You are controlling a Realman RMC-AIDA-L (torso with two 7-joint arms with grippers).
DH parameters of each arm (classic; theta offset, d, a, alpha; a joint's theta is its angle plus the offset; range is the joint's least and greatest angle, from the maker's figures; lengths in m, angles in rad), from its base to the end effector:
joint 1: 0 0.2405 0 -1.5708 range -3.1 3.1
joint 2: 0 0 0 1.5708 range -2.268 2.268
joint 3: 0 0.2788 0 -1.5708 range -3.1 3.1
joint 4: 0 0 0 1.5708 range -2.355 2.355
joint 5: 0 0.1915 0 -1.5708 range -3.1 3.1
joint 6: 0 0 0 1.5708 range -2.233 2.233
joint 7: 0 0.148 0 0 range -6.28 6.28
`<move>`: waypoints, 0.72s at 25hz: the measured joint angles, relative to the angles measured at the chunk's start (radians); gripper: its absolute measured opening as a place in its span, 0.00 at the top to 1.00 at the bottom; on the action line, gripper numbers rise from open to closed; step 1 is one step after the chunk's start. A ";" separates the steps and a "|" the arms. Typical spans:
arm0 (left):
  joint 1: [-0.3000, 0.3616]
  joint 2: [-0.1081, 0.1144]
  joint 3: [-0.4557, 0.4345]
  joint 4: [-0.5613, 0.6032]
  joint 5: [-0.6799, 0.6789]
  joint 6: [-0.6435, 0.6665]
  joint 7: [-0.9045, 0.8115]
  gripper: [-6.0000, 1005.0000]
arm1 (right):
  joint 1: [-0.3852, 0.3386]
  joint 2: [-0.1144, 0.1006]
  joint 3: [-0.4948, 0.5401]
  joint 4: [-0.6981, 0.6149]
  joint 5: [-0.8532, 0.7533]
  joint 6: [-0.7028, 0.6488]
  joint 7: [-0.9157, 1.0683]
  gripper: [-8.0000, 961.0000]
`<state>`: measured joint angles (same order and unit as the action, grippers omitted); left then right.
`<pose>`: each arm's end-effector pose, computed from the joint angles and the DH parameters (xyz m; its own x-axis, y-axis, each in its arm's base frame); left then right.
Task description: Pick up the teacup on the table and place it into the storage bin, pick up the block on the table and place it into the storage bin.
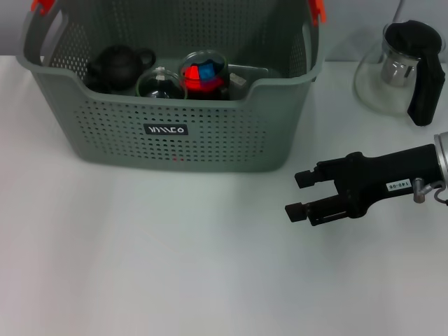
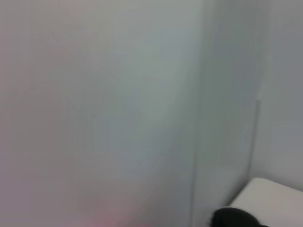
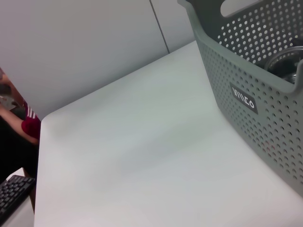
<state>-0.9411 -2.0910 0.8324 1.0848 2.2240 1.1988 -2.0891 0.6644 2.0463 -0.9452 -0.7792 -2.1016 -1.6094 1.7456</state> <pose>-0.0844 0.4642 0.0417 0.8568 0.2454 0.4535 0.4549 -0.7739 -0.4406 0.2189 0.3458 -0.0234 0.8680 -0.4407 -0.2290 -0.4445 -0.8950 0.0378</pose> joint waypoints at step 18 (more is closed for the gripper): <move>0.240 0.015 -0.045 0.180 -0.299 0.307 0.031 0.20 | 0.001 0.000 0.006 -0.001 0.008 -0.006 -0.034 0.13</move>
<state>-0.7016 -2.0763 0.7870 1.2645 1.9247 1.5057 -2.0580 0.6653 2.0466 -0.9393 -0.7800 -2.0935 -1.6152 1.7116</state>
